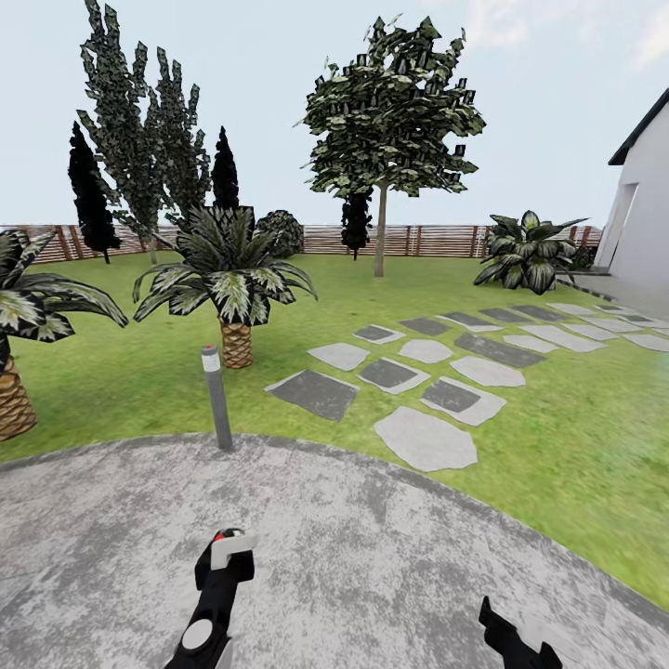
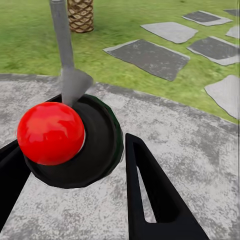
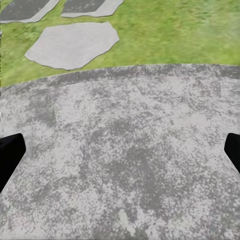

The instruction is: In the garden, pick up the pesticide atomizer on the floor and spray pesticide onto both trees until each tree trunk is fully covered.

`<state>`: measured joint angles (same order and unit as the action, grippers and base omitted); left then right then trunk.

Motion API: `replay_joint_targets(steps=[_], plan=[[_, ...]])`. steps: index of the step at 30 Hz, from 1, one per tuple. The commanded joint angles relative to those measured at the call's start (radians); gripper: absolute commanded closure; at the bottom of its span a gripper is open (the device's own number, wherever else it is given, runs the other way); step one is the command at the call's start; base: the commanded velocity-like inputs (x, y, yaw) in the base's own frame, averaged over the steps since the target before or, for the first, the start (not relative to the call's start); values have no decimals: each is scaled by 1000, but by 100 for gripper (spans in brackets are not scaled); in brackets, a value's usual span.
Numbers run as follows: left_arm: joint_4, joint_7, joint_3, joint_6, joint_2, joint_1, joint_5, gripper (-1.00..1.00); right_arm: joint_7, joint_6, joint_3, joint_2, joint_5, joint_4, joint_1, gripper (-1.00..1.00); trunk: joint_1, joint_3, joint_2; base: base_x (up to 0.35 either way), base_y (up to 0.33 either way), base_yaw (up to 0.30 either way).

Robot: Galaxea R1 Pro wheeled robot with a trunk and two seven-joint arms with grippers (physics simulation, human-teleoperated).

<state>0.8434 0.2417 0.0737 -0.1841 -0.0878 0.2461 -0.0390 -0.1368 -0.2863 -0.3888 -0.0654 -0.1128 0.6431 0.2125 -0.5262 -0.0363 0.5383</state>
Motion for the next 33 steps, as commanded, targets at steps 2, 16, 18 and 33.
replay_joint_targets(steps=[2, 16, 18, 33], plan=[[-1, 7, 17, -3, 1, 1, -3, 100, 3, -5, 0, -1, -8, -1, 1, -100, -1, -2, 2, 107, 0, 0], [-98, 6, 54, -2, 8, 2, -1, 100, 2, -5, -5, 2, -17, -20, 1, -100, -1, -2, 2, 289, 0, 0], [-121, 3, 55, -2, 8, 2, 0, 100, 1, -5, -8, 4, -20, -22, 1, -100, -1, -2, 2, 330, 0, 0], [-202, -1, 57, -6, 7, 3, 1, 100, -1, -6, -13, 74, -23, -83, 1, -100, -1, -2, 2, 332, 0, 0]])
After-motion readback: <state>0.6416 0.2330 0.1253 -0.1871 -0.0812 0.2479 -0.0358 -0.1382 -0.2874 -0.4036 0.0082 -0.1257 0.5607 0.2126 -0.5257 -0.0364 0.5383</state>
